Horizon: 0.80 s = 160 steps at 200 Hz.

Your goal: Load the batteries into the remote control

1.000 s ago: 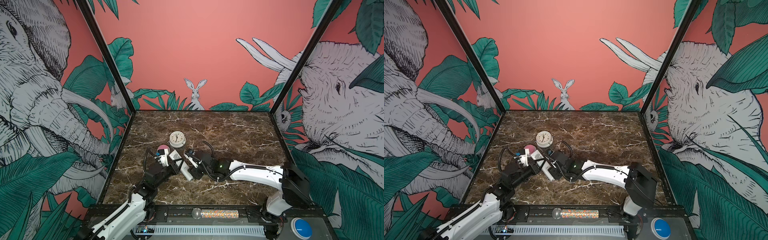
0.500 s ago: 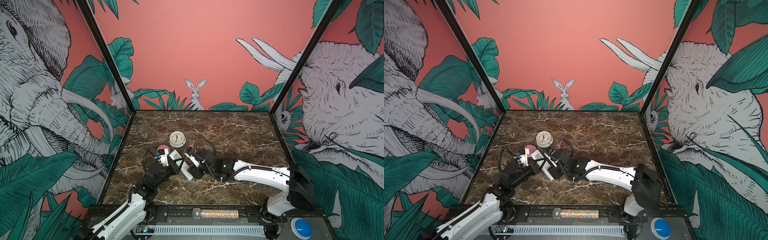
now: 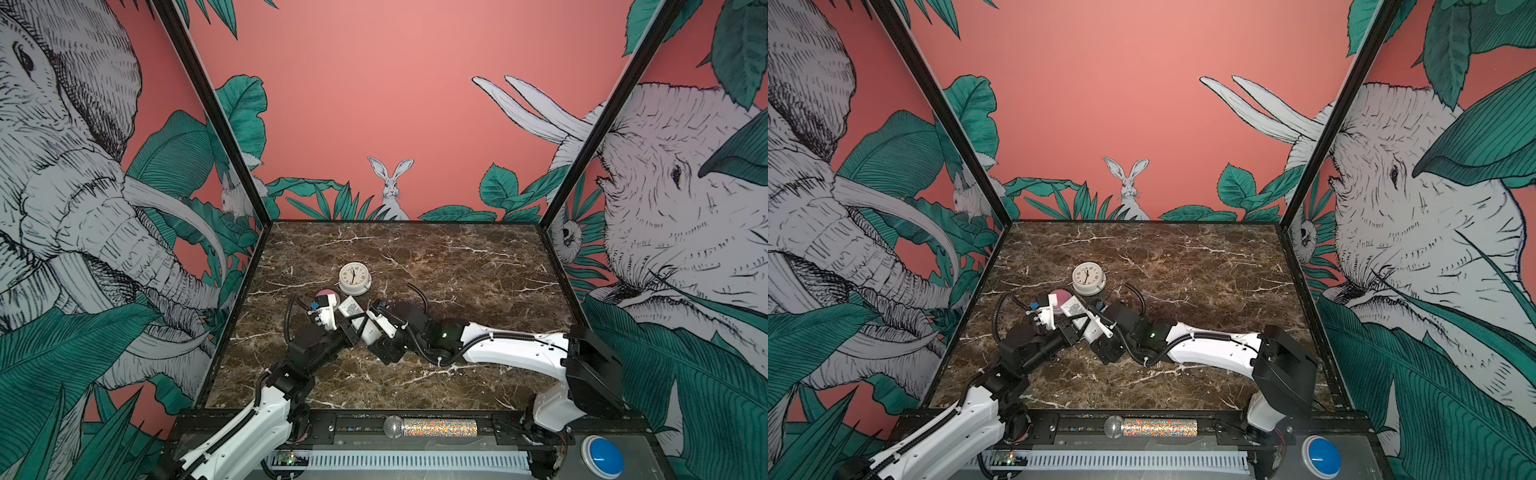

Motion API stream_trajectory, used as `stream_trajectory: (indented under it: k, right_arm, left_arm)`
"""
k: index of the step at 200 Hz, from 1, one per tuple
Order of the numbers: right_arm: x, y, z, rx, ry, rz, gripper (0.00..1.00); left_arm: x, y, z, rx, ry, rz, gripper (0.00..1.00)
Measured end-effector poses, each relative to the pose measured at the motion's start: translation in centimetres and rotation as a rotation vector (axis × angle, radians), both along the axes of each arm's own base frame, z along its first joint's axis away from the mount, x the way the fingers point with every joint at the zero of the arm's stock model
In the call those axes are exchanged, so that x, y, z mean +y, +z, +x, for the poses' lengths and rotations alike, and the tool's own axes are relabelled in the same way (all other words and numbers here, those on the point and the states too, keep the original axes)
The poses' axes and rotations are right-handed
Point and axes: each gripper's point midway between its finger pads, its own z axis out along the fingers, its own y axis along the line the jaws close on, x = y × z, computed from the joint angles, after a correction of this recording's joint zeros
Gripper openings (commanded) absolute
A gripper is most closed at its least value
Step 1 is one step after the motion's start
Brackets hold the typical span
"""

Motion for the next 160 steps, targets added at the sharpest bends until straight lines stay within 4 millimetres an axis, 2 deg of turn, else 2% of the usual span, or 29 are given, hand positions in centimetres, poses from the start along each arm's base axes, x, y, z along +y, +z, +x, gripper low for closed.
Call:
stream_trajectory:
  k: [45, 132, 160]
  right_arm:
    - [0.6, -1.6, 0.0, 0.028, 0.001, -0.011, 0.74]
    - [0.5, -2.3, -0.1, 0.027, -0.007, -0.004, 0.63]
    - [0.7, -2.1, -0.1, 0.023, -0.004, 0.006, 0.55]
  left_arm:
    - [0.0, 0.0, 0.0, 0.002, 0.001, -0.001, 0.0]
    - [0.1, -0.1, 0.0, 0.004, 0.004, 0.0, 0.0]
    - [0.1, -0.1, 0.1, 0.007, 0.009, -0.004, 0.0]
